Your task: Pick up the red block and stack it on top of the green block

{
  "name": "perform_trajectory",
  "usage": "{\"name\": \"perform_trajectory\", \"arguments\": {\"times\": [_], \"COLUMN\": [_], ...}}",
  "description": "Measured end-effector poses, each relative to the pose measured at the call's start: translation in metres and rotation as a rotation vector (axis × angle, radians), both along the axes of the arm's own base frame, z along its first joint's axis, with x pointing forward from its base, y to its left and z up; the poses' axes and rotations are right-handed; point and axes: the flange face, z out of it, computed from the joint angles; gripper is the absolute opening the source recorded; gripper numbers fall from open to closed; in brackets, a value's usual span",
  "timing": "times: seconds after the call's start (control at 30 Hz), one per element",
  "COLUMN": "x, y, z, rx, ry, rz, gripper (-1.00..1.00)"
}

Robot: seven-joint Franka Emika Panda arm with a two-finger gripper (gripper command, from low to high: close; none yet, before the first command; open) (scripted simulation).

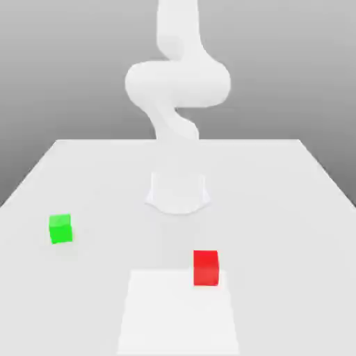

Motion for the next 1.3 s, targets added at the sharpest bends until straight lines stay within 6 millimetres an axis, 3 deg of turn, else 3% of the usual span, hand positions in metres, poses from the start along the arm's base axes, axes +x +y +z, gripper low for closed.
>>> {"name": "perform_trajectory", "arguments": {"times": [0.13,0.3,0.4,0.57,0.63,0.77,0.8,1.03,1.3], "x": [0.033,0.039,0.023,-0.030,-0.042,-0.048,-0.049,-0.049,-0.049], "y": [0.012,0.029,0.039,0.050,0.051,0.052,0.052,0.052,0.051], "z": [-0.099,-0.225,-0.300,-0.428,-0.467,-0.507,-0.514,-0.515,-0.457], "rx": [0.022,0.029,0.022,-0.007,-0.015,-0.015,-0.015,-0.016,-0.016], "ry": [0.149,0.337,0.456,0.665,0.708,0.722,0.723,0.722,0.722], "rz": [0.006,0.010,0.009,0.002,0.000,0.001,0.000,0.000,-0.002], "gripper": [0.00,0.00,0.00,0.00,0.00,0.00,-1.00,-1.00,-1.00]}}
